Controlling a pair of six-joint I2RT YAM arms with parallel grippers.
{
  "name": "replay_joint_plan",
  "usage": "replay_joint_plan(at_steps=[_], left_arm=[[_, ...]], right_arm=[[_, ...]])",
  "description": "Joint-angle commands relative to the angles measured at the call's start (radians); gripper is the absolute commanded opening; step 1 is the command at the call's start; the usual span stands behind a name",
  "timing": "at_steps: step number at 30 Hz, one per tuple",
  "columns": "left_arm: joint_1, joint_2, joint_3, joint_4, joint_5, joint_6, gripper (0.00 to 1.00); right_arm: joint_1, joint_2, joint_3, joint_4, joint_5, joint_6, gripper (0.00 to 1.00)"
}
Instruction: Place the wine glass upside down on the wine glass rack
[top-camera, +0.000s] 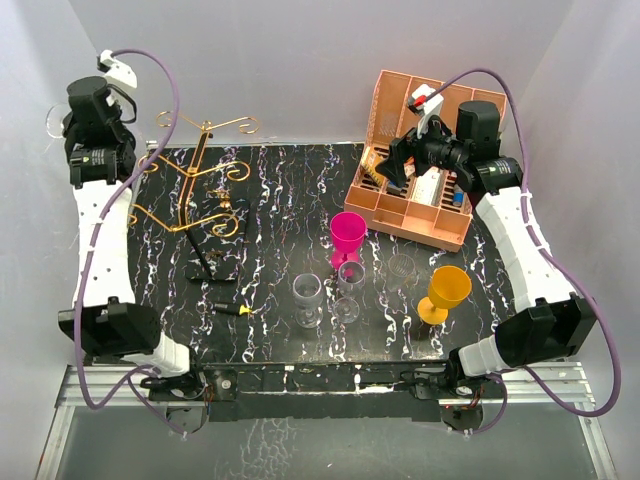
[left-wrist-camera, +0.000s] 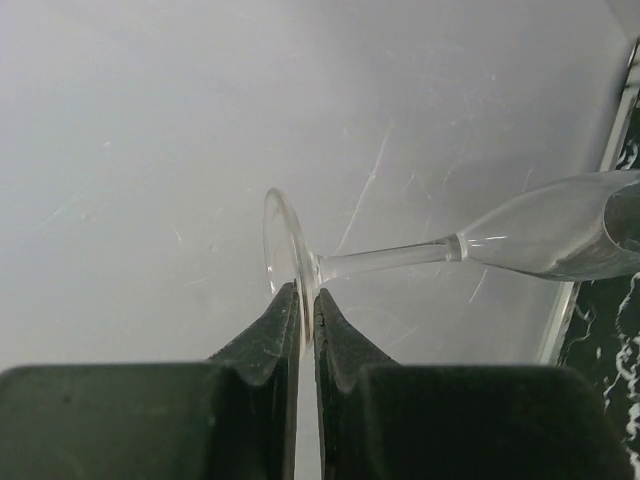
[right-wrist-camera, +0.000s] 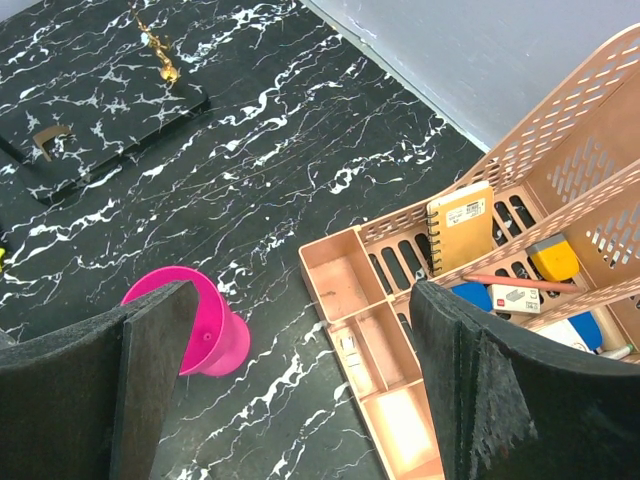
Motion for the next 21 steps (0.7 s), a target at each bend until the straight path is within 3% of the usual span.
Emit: replay_joint_plan(at_steps=[1, 11, 21], left_arm=[[-0.041, 0.014, -0.038, 0.053, -0.086, 0.137, 0.00], [-0.262, 0.034, -0.274, 0.296, -0.085, 0.476, 0.00], [-0.336, 0.103, -0.251, 0.323, -0.011, 0.512, 0.00]], right_arm=[[0.004, -0.019, 0.001, 0.031, 0.014, -0.019, 0.96], [0.004, -0.018, -0.042, 0.062, 0.016, -0.021, 0.97], [0.004, -0.021, -0.066, 0.079, 0.006, -0.019, 0.97]])
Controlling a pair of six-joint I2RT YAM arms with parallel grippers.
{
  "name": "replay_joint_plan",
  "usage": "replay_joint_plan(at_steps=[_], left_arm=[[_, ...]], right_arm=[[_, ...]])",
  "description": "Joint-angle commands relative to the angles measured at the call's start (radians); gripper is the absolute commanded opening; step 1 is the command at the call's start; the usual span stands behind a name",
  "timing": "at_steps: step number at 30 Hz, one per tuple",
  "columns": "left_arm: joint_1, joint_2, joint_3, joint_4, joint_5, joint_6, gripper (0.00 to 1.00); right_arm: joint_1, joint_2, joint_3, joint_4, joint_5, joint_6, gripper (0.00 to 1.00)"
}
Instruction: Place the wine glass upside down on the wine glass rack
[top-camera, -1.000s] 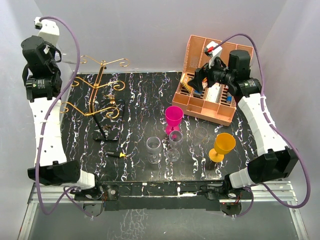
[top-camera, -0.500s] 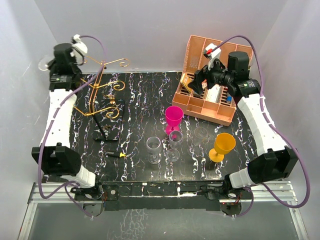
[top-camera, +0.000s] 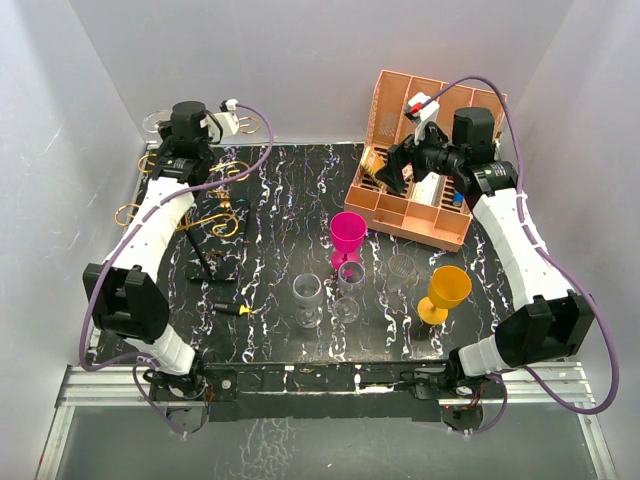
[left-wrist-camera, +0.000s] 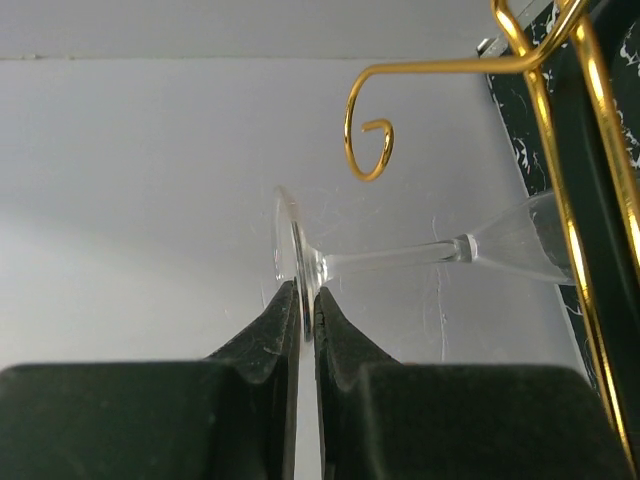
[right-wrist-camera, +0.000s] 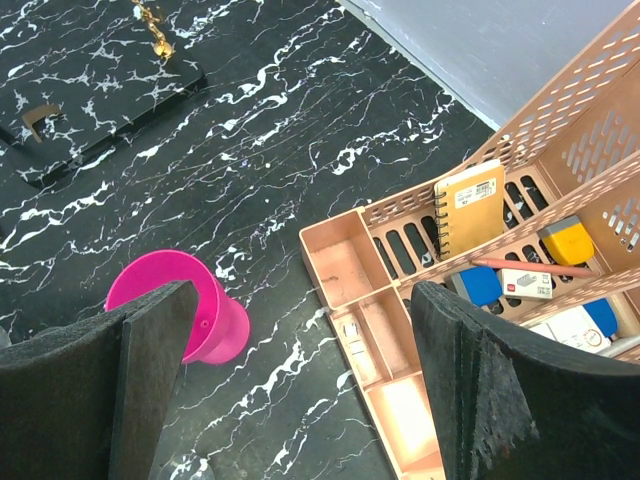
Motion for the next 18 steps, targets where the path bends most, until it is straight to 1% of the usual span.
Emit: replay_joint_plan(at_steps=[1, 10, 18], left_arm=[[-0.021, -0.003, 0.033, 0.079, 0.030, 0.031, 0.00], [-0.022, 0.080, 0.095, 0.103, 0.071, 0.006, 0.00], [-0.007, 0.174, 0.180, 0.128, 0.054, -0.004, 0.00]], right_arm=[[0.003, -0.021, -0.014, 0.069, -0.001, -0.005, 0.97], [0.003, -0.011, -0.020, 0.072, 0.000, -0.008, 0.97], [0.004, -0.005, -0.023, 0.071, -0.009, -0.009, 0.97]])
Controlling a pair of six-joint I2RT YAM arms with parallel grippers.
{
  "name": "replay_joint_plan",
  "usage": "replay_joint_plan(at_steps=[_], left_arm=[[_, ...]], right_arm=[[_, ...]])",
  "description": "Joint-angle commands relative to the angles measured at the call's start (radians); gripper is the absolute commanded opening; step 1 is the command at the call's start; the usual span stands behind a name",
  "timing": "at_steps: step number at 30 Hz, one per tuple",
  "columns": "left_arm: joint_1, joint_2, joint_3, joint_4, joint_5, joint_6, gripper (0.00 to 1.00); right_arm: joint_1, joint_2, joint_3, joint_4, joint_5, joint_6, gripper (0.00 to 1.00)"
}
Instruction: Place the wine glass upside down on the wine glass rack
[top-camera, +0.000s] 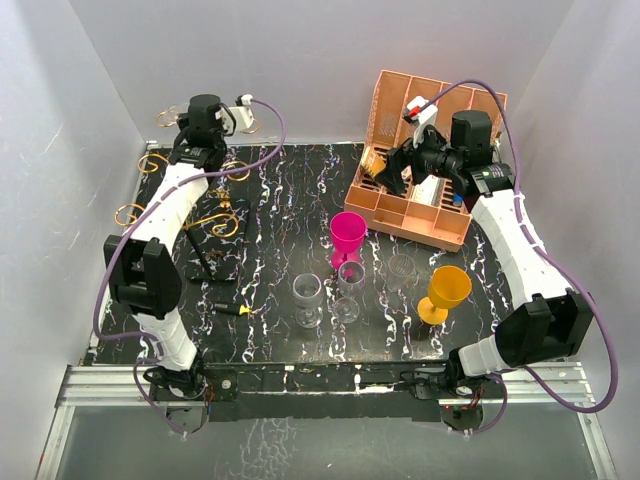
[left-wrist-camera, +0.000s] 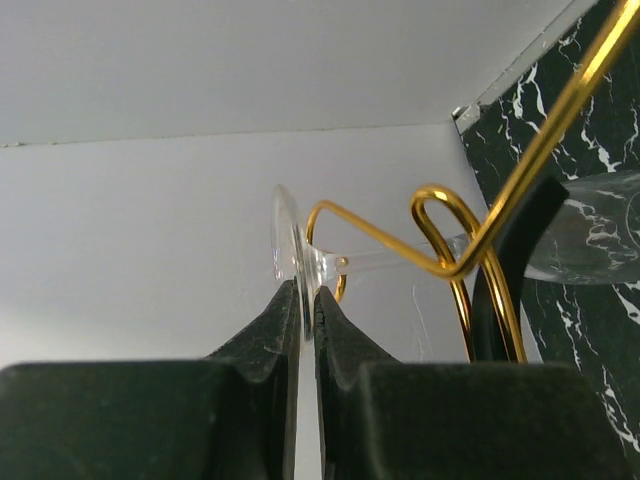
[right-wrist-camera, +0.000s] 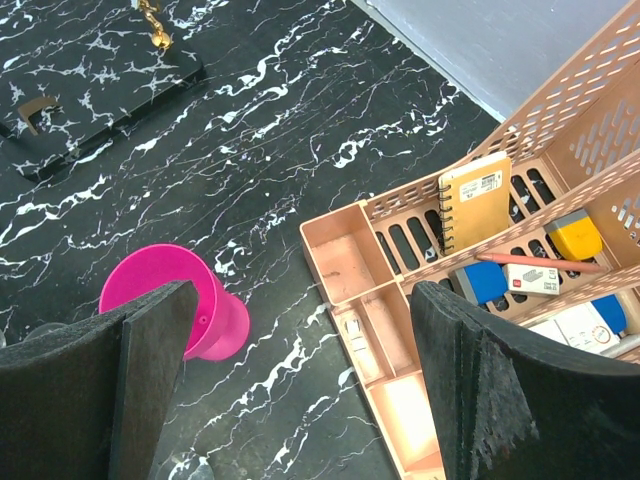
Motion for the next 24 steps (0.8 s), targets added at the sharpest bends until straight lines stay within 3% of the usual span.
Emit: replay_joint_plan(at_steps=[1, 24], left_arm=[[0.014, 0.020, 0.101, 0.049, -0.013, -0.017, 0.00], [0.104, 0.060, 0.164, 0.018, -0.054, -0.048, 0.00]], right_arm=[[0.003, -0.004, 0.007, 0.054, -0.008, -0.006, 0.97], [0.004, 0.010, 0.000, 0.046, -0.011, -0.018, 0.97]])
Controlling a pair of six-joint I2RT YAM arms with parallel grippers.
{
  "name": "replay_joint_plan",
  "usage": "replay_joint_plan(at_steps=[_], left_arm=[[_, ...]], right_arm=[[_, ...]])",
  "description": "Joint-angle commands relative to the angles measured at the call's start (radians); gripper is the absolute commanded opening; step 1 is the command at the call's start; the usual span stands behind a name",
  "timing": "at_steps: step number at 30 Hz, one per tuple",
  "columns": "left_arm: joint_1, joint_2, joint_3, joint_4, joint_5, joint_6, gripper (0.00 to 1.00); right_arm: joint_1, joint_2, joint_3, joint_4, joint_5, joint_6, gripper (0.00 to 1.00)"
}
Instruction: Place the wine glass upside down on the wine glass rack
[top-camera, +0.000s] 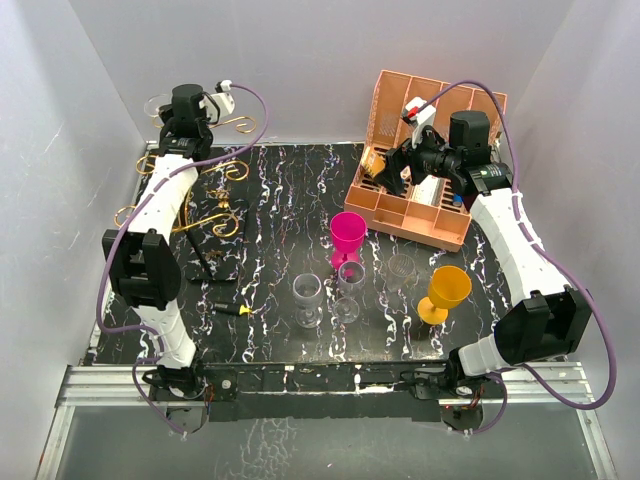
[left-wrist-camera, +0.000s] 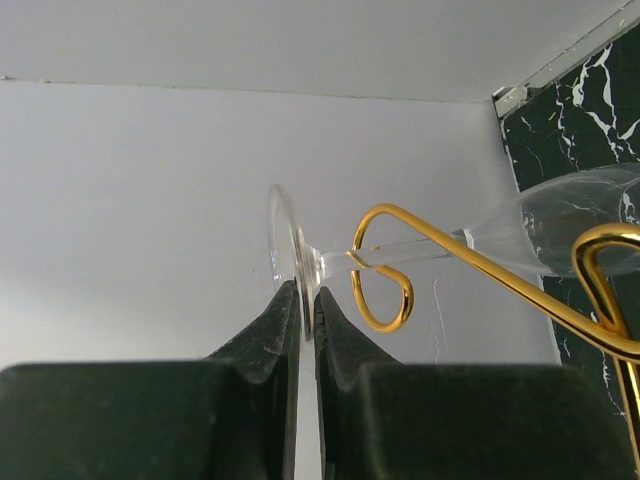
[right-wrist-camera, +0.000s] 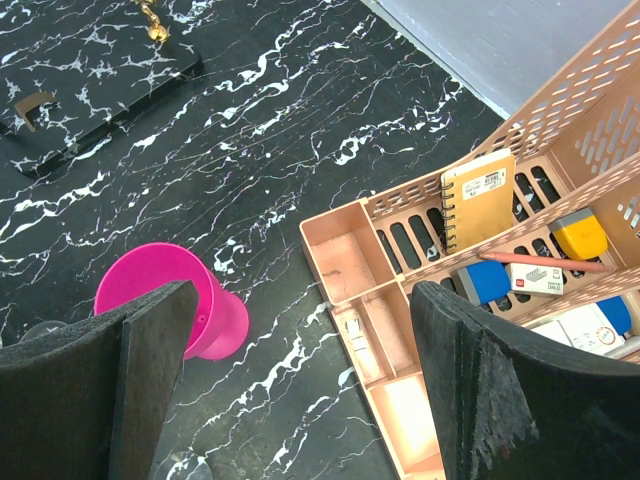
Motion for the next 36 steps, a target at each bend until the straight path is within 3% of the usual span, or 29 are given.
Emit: replay_joint_plan(at_steps=[1, 18, 36], left_arm=[[0.024, -0.028, 0.035, 0.015, -0.037, -0.014, 0.00], [0.065, -0.015, 0.032, 0.008, -0.026, -0.030, 0.00], [0.035, -0.093, -0.041, -0.073, 0.011, -0.069, 0.00]], right_arm=[[0.003, -0.002, 0.001, 0.044, -0.008, -0.013, 0.97], [0.004, 0.006, -0.006, 0.043, -0.012, -0.016, 0.97], [0.012, 0.024, -0.009, 0.045, -0.007, -0.021, 0.97]])
